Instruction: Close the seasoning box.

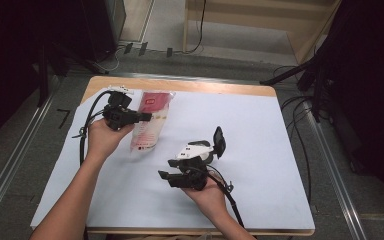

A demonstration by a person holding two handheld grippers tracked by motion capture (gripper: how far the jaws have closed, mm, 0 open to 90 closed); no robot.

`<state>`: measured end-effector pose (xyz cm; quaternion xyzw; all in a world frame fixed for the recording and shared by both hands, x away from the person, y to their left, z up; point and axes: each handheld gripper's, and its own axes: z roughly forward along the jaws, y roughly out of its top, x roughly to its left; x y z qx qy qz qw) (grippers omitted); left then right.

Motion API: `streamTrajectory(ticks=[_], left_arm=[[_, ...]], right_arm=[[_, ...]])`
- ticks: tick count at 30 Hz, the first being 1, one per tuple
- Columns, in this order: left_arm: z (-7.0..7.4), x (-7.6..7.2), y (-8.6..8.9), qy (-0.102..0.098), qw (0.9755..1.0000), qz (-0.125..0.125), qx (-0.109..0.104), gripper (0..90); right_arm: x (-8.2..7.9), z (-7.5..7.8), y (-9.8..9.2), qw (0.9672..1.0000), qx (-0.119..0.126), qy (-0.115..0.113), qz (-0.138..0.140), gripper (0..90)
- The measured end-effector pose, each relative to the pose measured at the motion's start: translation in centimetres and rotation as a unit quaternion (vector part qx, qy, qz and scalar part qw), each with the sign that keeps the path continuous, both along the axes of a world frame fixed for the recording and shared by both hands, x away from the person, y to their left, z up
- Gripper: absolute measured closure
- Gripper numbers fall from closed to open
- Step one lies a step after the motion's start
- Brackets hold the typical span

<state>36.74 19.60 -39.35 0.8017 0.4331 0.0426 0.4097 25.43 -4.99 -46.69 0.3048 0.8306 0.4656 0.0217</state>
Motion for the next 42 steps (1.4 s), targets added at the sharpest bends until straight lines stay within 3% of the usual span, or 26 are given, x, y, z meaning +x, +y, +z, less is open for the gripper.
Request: streamTrajectory(ticks=[9,14,16,18,23,29,42], left_arm=[[-0.5,-1.4,1.0,-0.018,0.9998,-0.009,0.009,88.5],[-0.9,-2.1,1.6,-0.010,0.9999,-0.013,-0.003,86.6],[-0.9,-2.6,1.8,-0.027,0.9995,-0.015,-0.006,85.3],[-1.0,-2.9,2.0,-0.029,0.9993,-0.017,-0.018,84.1],[-1.2,-3.5,2.3,-0.037,0.9989,-0.024,-0.018,82.2],[-1.4,-4.3,2.9,-0.049,0.9978,-0.041,-0.018,75.6],[-1.4,-5.6,3.5,-0.058,0.9970,-0.049,-0.015,61.5]], right_arm=[[-0.1,0.6,-0.2,0.9998,0.001,-0.001,0.018,48.9],[-0.2,0.9,-0.4,0.9998,0.000,0.002,0.019,49.7],[-0.1,1.1,-0.6,0.9998,0.002,0.002,0.020,49.9],[-0.1,1.3,-0.8,0.9998,0.003,0.002,0.021,49.8],[-0.2,1.6,-1.0,0.9997,0.004,0.004,0.022,49.8],[-0.4,2.1,-1.7,0.9998,0.003,0.001,0.022,49.7],[-0.7,3.3,-4.1,0.9998,0.000,0.000,0.021,49.7]])
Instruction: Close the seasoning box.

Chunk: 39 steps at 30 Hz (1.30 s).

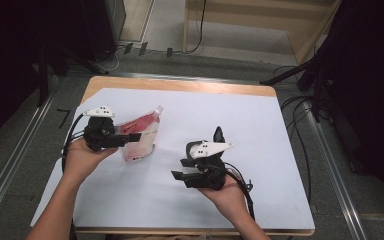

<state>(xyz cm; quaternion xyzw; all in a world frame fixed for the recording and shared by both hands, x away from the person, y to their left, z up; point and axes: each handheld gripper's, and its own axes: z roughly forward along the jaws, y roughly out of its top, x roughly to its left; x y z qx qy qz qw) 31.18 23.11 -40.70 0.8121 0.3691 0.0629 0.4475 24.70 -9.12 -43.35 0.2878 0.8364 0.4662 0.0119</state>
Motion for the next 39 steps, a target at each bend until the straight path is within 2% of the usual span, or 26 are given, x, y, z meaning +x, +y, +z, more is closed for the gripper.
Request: streamTrajectory(ticks=[4,6,9,14,16,19,24,29,33,39], left_arm=[[0.1,-0.3,0.3,0.007,1.0000,0.005,-0.003,54.5],[0.1,-0.6,0.5,0.000,0.9999,0.014,-0.005,49.1],[0.3,-1.1,0.7,-0.003,0.9999,0.010,-0.003,44.8],[0.2,-1.7,1.1,0.004,1.0000,0.004,-0.001,42.5],[0.3,-1.8,1.2,0.009,0.9999,0.006,0.007,42.7],[0.3,-2.0,1.5,0.011,0.9999,0.003,0.005,42.6],[0.2,-2.2,2.0,0.017,0.9998,0.007,0.008,42.7],[0.2,-2.2,2.4,0.017,0.9997,0.014,0.005,42.8],[0.1,-2.2,2.5,0.016,0.9997,0.013,0.011,42.8],[-0.2,-2.2,2.8,0.025,0.9995,0.015,0.015,42.8]], right_arm=[[-0.1,0.1,-0.7,1.0000,-0.002,-0.002,-0.001,49.8],[-0.1,0.2,-1.1,1.0000,-0.003,0.001,-0.004,50.0],[-0.1,0.2,-1.7,1.0000,-0.004,0.002,-0.006,50.1],[-0.3,0.2,-2.7,0.9999,-0.008,0.002,-0.012,50.9],[-0.3,0.3,-3.1,0.9999,-0.009,0.001,-0.014,51.4],[-0.4,0.3,-3.8,0.9998,-0.012,0.002,-0.017,53.6],[-0.3,0.1,-5.1,0.9994,-0.009,0.020,-0.027,56.2],[-0.4,0.1,-6.3,0.9989,-0.016,0.023,-0.038,68.7],[0.0,0.0,-7.0,0.9984,-0.013,0.036,-0.041,79.7],[0.4,-0.1,-7.9,0.9974,-0.030,0.040,-0.052,89.5]])
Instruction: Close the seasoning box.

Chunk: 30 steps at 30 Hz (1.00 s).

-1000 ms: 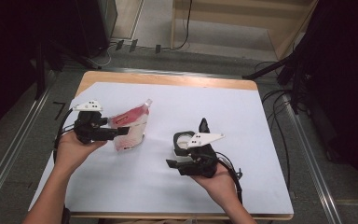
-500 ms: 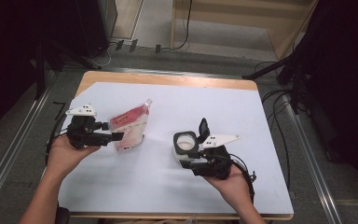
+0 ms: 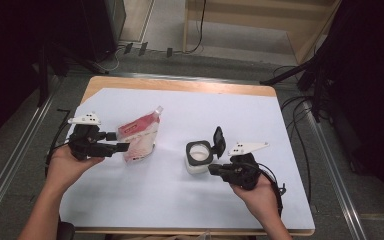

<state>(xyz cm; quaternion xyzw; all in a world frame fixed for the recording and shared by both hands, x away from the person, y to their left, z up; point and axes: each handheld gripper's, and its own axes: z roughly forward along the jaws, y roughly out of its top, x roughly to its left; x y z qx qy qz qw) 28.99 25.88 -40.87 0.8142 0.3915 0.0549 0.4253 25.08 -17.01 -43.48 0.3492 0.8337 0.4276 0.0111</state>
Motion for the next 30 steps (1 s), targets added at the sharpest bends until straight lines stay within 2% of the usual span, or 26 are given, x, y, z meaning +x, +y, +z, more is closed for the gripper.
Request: streamTrajectory(ticks=[5,13,18,27,30], left_arm=[[0.0,-0.1,0.2,0.000,1.0000,0.000,-0.003,42.8],[-0.2,-0.2,0.6,0.003,1.0000,-0.002,0.008,42.1],[-0.5,-0.6,1.0,0.002,0.9999,-0.005,0.013,41.0],[-0.7,-1.0,2.5,0.000,0.9997,0.015,0.017,41.2],[-0.9,-0.9,3.2,-0.001,0.9997,0.020,0.011,40.2]], right_arm=[[0.3,-0.1,-0.9,0.9999,-0.007,0.010,-0.012,90.0],[1.0,0.2,-2.5,0.9986,-0.012,-0.004,-0.050,90.0],[1.8,0.3,-3.4,0.9970,-0.004,-0.009,-0.077,90.0],[3.1,0.1,-3.7,0.9955,0.007,-0.005,-0.094,90.0],[3.3,0.1,-3.7,0.9951,0.011,-0.007,-0.097,90.0]])
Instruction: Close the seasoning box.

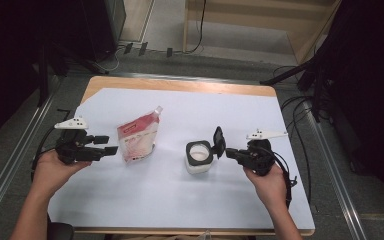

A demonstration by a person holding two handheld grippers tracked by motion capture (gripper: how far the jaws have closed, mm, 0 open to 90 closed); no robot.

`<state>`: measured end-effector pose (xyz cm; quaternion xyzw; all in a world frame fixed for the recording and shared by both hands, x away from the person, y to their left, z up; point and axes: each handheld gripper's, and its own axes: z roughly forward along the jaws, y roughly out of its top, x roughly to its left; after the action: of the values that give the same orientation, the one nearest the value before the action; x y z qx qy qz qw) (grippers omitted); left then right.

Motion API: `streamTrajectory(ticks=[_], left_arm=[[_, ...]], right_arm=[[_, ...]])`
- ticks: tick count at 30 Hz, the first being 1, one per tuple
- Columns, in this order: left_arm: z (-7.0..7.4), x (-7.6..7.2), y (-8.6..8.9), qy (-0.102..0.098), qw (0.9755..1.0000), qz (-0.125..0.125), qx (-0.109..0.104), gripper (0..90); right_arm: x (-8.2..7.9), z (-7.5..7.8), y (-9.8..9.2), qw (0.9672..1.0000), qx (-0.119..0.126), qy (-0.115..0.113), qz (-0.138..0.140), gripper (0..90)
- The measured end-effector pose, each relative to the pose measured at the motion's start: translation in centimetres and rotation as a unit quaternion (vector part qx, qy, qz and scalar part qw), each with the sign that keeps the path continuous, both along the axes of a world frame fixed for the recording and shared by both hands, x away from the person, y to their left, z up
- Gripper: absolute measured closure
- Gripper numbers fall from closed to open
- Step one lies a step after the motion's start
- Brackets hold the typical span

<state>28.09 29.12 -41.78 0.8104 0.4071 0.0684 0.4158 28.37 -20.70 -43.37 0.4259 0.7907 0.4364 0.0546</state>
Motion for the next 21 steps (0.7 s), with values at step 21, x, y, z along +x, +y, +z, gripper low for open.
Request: streamTrajectory(ticks=[21], left_arm=[[-0.9,0.7,0.8,0.004,0.9982,0.058,0.015,42.4]], right_arm=[[0.8,-0.1,1.4,0.9998,0.011,-0.013,-0.011,90.0]])
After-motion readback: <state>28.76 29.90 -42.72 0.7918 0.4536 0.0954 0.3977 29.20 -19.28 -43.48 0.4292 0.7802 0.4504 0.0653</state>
